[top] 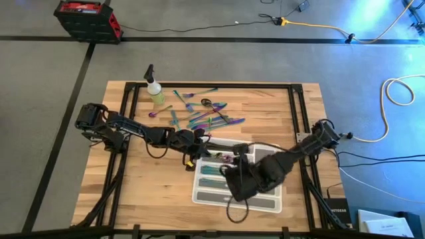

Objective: Sort silverware
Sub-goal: Put the purple spoon into the white silverware tray

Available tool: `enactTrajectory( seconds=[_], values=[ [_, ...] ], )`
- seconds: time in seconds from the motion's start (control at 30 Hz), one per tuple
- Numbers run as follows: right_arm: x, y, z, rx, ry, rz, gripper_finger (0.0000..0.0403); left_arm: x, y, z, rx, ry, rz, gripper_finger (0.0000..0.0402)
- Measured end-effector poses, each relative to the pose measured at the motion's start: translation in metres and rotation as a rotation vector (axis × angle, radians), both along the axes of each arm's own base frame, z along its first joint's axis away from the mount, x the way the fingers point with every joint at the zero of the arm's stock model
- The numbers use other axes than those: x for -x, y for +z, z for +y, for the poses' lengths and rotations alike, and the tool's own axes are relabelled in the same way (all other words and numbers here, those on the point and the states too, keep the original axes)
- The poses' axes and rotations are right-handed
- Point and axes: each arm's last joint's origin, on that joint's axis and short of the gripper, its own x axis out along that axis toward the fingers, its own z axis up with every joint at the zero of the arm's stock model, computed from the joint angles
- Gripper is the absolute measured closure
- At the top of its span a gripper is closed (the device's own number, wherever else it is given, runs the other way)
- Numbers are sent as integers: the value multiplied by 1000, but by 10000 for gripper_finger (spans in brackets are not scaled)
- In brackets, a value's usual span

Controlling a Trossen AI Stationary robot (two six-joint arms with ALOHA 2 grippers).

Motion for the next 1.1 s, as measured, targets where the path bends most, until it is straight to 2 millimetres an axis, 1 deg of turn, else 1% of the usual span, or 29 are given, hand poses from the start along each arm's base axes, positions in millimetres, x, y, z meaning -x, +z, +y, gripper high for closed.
enactTrajectory(
  seconds=[0.1,0.2,0.3,0.37,0.53,0.67,0.83,0.93,1.1],
  values=[
    [5,2,13,11,-22,-77,288,0,0,2,-43,4,2,401],
    [7,3,22,5,-56,-151,288,0,-1,5,-49,12,2,401],
    [10,4,29,-33,-81,-181,288,0,-2,8,-52,18,20,401],
    [11,3,31,-49,-96,-190,288,-6,-2,8,-55,18,35,401],
    [11,3,31,-70,-131,-200,288,-27,-5,6,-82,5,100,401],
    [12,2,31,-67,-135,-186,288,-38,-12,6,-87,6,167,401],
    [14,2,29,-55,-147,-173,288,-50,-14,3,-93,2,209,401],
    [13,2,29,-42,-154,-185,288,-56,-24,2,-117,20,262,401],
    [13,2,29,-49,-174,-195,288,-63,-44,1,-107,41,313,401]
  ],
)
